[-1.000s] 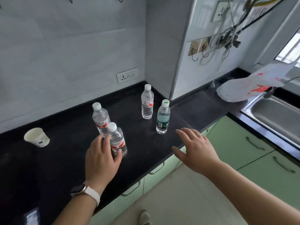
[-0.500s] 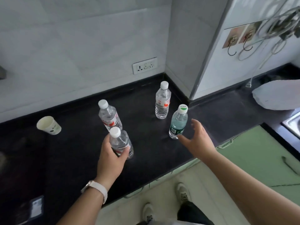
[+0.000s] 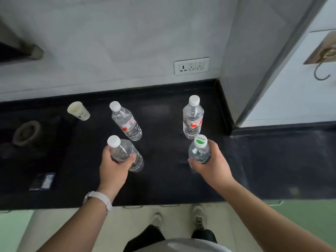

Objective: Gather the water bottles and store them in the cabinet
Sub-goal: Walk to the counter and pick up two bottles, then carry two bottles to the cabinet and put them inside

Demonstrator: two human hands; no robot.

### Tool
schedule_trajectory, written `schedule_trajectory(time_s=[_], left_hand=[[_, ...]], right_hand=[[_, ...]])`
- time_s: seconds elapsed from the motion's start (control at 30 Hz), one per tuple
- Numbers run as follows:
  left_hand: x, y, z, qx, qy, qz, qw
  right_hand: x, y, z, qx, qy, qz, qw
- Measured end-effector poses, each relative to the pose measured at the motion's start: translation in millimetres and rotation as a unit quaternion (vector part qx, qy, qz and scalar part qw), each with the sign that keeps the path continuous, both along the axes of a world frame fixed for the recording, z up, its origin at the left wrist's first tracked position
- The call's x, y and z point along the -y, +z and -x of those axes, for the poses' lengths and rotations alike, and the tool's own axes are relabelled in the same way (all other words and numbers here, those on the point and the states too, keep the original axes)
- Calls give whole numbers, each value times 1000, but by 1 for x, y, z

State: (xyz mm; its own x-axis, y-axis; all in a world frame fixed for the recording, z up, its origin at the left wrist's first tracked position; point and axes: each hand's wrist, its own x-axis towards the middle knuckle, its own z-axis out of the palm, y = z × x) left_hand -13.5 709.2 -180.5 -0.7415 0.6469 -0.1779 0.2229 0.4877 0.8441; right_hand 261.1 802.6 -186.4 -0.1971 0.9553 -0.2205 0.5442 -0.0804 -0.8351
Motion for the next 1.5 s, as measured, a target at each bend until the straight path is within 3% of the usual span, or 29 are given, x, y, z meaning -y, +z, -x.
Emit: schedule_trajectory(time_s=[0.37,0.67,1.27,1.5], left_hand=[[40,26,-40,23,81,-24,996],[128,53,-23,7,183,-76,980],[498,47,74,14,381,-133,915],[618,49,84,-2,481,-145,864]], right_hand=[[-20,11,9,-29,117,5,993],[35,42,84,-39,252,20,967],[352,70,280,-61,425,21,903],[462,83,346,-64,525,4,849]])
